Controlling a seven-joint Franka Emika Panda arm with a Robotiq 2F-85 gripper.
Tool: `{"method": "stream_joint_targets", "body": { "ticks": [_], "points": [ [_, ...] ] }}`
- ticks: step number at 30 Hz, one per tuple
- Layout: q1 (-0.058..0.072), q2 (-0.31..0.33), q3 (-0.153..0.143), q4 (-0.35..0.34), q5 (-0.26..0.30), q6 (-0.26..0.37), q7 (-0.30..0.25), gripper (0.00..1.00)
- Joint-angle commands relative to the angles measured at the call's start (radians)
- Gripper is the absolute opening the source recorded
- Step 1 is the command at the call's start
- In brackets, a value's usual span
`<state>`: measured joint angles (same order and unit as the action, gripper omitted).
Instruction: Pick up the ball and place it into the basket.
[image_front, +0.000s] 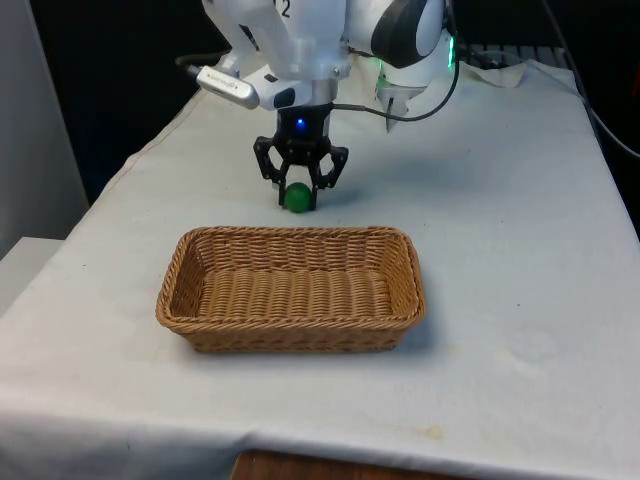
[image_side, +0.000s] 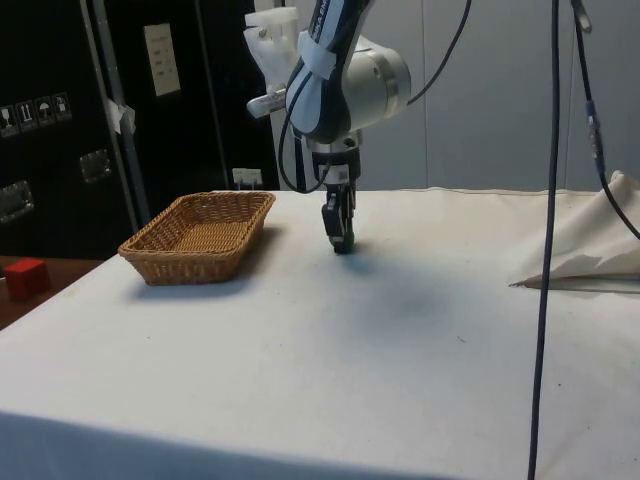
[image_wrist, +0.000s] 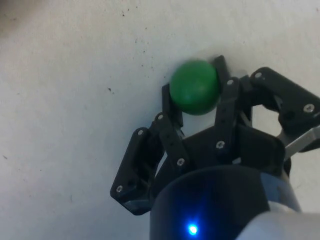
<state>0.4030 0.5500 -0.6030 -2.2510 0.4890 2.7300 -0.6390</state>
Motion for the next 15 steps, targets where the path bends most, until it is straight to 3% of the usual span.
{"method": "stream_joint_targets", "body": {
  "ticks": [1, 3, 8, 9, 10, 11, 15],
  "points": [
    [0.0, 0.0, 0.0, 0.0, 0.0, 0.0, 0.0, 0.0],
    [0.012, -0.026, -0.021, -0.002, -0.014, -0.016, 0.004, 0.0],
    [0.022, -0.069, -0.042, -0.009, -0.041, -0.038, 0.013, 0.0],
    [0.022, -0.077, -0.045, -0.009, -0.046, -0.043, 0.015, 0.0],
    [0.009, -0.077, -0.028, -0.006, -0.03, -0.037, 0.001, 0.0],
    [0.023, -0.085, -0.048, -0.008, -0.05, -0.049, 0.016, 0.0],
    [0.021, -0.11, -0.056, -0.001, -0.077, -0.069, 0.027, 0.0]
  ]
}}
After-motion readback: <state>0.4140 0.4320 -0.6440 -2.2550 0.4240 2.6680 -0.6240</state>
